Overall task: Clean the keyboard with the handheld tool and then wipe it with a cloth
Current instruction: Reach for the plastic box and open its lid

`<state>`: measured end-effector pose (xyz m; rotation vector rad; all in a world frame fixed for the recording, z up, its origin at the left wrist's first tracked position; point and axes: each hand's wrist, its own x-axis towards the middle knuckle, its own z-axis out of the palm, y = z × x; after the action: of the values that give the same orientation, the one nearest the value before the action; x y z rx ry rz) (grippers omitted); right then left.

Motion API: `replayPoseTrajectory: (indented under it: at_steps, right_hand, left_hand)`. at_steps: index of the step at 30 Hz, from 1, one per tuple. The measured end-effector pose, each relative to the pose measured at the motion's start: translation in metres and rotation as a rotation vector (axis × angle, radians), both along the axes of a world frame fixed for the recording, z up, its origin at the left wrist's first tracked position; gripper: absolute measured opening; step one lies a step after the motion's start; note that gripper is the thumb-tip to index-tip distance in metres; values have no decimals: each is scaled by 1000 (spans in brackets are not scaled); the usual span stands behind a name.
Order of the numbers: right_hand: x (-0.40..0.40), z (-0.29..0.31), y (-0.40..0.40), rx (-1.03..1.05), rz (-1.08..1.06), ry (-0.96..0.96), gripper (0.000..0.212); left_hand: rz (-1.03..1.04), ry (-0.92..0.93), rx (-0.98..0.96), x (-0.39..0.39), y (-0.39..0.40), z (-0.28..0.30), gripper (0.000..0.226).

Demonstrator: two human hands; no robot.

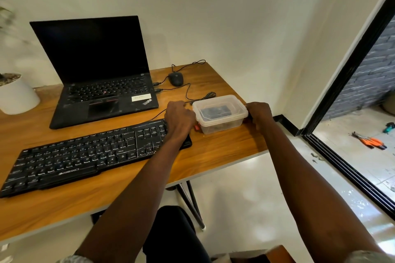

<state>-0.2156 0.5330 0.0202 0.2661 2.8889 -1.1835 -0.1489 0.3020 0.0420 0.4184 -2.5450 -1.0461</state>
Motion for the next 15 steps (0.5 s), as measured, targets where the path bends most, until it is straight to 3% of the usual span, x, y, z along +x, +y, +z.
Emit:
replayPoseTrajectory:
  at_steps: [3, 7, 12, 15]
  right_hand:
    - [2, 1, -1, 111, 63, 24, 23]
    - [7, -1, -5, 38, 39, 151, 17]
    - [15, -3, -12, -297, -71, 205, 32]
    - [21, -6, -17, -383, -89, 240, 38]
  left_hand:
    - [-247, 48, -77, -6, -1, 8, 58]
    - [-585, -164, -141, -16, 8, 25, 104]
    - [-700, -309, -349, -34, 15, 28, 122]
    - [-752, -372, -324, -42, 13, 25, 124]
